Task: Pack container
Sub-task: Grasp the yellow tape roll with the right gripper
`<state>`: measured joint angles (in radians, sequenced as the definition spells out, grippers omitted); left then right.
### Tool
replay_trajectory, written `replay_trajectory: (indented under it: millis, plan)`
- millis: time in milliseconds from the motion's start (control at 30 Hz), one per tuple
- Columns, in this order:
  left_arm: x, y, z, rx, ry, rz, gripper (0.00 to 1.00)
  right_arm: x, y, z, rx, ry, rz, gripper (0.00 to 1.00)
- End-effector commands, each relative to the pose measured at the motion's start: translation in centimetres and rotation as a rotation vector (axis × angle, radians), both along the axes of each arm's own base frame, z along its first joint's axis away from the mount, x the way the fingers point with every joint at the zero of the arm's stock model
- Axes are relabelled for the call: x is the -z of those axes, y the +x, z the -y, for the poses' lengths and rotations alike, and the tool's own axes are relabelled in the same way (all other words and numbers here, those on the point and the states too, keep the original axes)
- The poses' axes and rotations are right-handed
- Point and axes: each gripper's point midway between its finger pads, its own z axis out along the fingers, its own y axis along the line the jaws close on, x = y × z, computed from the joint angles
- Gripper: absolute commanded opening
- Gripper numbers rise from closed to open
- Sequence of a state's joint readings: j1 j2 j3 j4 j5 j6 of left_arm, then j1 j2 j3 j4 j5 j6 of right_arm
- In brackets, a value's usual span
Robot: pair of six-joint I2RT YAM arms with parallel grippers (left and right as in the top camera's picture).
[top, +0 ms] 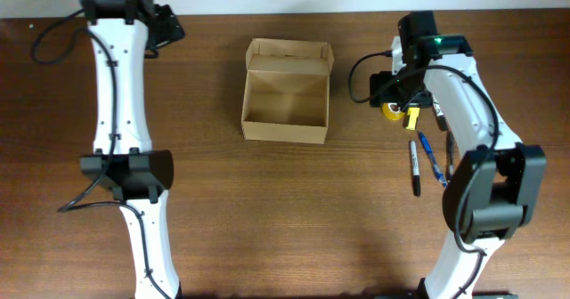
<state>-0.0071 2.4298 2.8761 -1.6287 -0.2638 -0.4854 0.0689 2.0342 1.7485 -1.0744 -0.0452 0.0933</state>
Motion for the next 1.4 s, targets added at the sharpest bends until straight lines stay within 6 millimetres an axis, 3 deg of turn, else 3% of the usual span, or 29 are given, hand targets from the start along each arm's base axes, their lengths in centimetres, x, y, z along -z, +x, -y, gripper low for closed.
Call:
replay_trajectory:
  millis: [0, 67, 400, 900, 933, 1033, 1133, 1167, 1200, 1367]
  plan:
    - [0.2, -0.1, -1.5, -0.023, 0.016, -0.009, 1.00, 0.9, 1.3, 0.1, -0.010, -0.023, 0.018, 0.82]
    - [0.3, -0.3, -2.3, -0.038, 0.016, -0.015, 1.00, 2.0, 2.1, 0.0, -0.031, -0.023, 0.028, 0.82]
    - [0.3, -0.3, -2.3, -0.038, 0.015, -0.016, 1.00, 5.0, 3.7, 0.2, -0.029, -0.036, 0.033, 0.82]
    - [0.3, -0.3, -2.3, -0.038, 0.015, -0.016, 1.00, 10.2, 3.1, 0.2, -0.030, -0.041, -0.063, 0.81]
    - [0.3, -0.3, -2.3, -0.038, 0.015, -0.016, 1.00, 10.3, 3.1, 0.2, -0.030, -0.041, -0.065, 0.77]
    - [0.3, -0.3, -2.3, -0.038, 0.015, -0.016, 1.00, 10.8, 3.0, 0.2, -0.030, -0.041, -0.075, 0.47]
    - [0.3, -0.3, -2.3, -0.038, 0.015, -0.016, 1.00, 10.8, 2.8, 0.2, -0.030, -0.041, -0.081, 0.30]
    - [0.3, -0.3, -2.3, -0.038, 0.015, -0.016, 1.00, 10.8, 2.8, 0.2, -0.030, -0.041, -0.083, 0.09]
    - [0.3, -0.3, -2.3, -0.038, 0.015, -0.016, 1.00, 10.8, 2.7, 0.2, -0.027, -0.041, -0.086, 0.04]
    - [0.3, -0.3, -2.3, -0.038, 0.015, -0.016, 1.00, 9.2, 2.9, 0.2, -0.005, -0.035, -0.093, 0.04]
